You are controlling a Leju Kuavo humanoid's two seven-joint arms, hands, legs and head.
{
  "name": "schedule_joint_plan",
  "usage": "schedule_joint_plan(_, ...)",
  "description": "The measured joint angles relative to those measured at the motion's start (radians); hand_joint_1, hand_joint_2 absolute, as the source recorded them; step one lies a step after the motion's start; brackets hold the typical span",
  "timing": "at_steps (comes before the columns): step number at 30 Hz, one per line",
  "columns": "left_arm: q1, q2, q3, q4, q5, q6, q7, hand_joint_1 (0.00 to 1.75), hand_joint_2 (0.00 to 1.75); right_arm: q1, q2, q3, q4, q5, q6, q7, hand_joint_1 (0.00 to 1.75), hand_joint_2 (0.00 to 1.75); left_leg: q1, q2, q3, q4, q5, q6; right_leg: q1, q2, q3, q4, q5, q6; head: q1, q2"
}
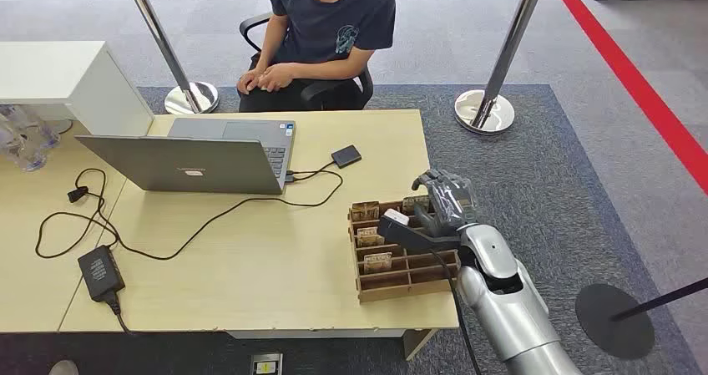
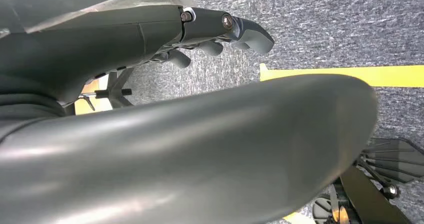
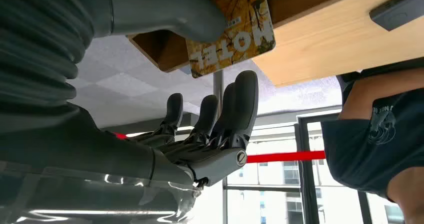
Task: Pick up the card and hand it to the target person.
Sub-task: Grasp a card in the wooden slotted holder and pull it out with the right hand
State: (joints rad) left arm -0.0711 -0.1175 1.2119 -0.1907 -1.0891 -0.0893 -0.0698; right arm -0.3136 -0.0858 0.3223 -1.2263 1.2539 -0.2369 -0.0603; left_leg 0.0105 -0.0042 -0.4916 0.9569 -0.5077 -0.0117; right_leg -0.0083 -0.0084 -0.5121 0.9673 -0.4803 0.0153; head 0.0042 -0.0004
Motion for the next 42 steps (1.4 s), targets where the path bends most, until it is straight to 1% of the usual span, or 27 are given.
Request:
schedule_joint_plan(5,0.0,-0.001,0.0,0.0,0.0,0.002,0.0,0.0,0.0,-0.005,0.0,0.0,0.014,-0.005,-0.007,-0.008,0.95,1.75,0.0,0.0,0.0,0.0,0.0,0.0,0.0,0.0,0.0,0.0,0.0,0.0,0.0,0.0)
schedule_joint_plan(13,0.0,-0.002,0.0,0.0,-0.001,0.006,0.0,0.0,0.0,-0.009,0.0,0.0,0.024,-0.01,-0.016,-0.009,1.08,1.75,0.0,0.0,0.0,0.0,0.0,0.0,0.0,0.0,0.0,0.0,0.0,0.0,0.0,0.0)
schedule_joint_plan(19,0.0,-0.002,0.0,0.0,-0.009,0.006,-0.001,0.0,0.0,-0.004,0.0,-0.007,0.019,-0.012,-0.022,-0.002,1.1,1.75,0.0,0.0,0.0,0.0,0.0,0.0,0.0,0.0,0.0,0.0,0.0,0.0,0.0,0.0)
schedule_joint_plan(27,-0.001,-0.002,0.0,0.0,-0.013,0.003,-0.002,0.0,0.0,0.013,-0.001,-0.01,-0.007,-0.002,-0.023,0.01,1.2,1.75,0.0,0.0,0.0,0.0,0.0,0.0,0.0,0.0,0.0,0.0,0.0,0.0,0.0,0.0)
schedule_joint_plan(31,-0.001,-0.002,0.0,0.0,-0.015,0.001,-0.004,0.0,0.0,0.018,-0.001,-0.012,-0.018,0.0,-0.022,0.013,1.34,1.75,0.0,0.0,0.0,0.0,0.0,0.0,0.0,0.0,0.0,0.0,0.0,0.0,0.0,0.0)
schedule_joint_plan(34,-0.002,-0.002,0.0,0.0,-0.015,-0.001,-0.005,0.0,0.0,0.022,-0.001,-0.015,-0.022,0.002,-0.02,0.013,1.54,1.75,0.0,0.0,0.0,0.0,0.0,0.0,0.0,0.0,0.0,0.0,0.0,0.0,0.0,0.0)
schedule_joint_plan(35,-0.002,-0.002,0.0,0.0,-0.015,-0.001,-0.005,0.0,0.0,0.024,-0.001,-0.016,-0.022,0.003,-0.019,0.013,1.63,1.75,0.0,0.0,0.0,0.0,0.0,0.0,0.0,0.0,0.0,0.0,0.0,0.0,0.0,0.0)
schedule_joint_plan(37,-0.002,-0.002,0.0,0.0,-0.015,-0.002,-0.005,0.0,0.0,0.026,-0.001,-0.017,-0.024,0.005,-0.018,0.012,1.71,1.75,0.0,0.0,0.0,0.0,0.0,0.0,0.0,0.0,0.0,0.0,0.0,0.0,0.0,0.0)
schedule_joint_plan(38,-0.002,-0.002,0.0,0.0,-0.015,-0.003,-0.005,0.0,0.0,0.027,-0.001,-0.018,-0.026,0.006,-0.017,0.012,1.75,1.75,0.0,0.0,0.0,0.0,0.0,0.0,0.0,0.0,0.0,0.0,0.0,0.0,0.0,0.0)
schedule_joint_plan(42,-0.002,-0.003,0.0,0.0,-0.015,-0.003,-0.005,0.0,0.0,0.028,0.0,-0.02,-0.029,0.01,-0.015,0.011,1.75,1.75,0.0,0.0,0.0,0.0,0.0,0.0,0.0,0.0,0.0,0.0,0.0,0.0,0.0,0.0)
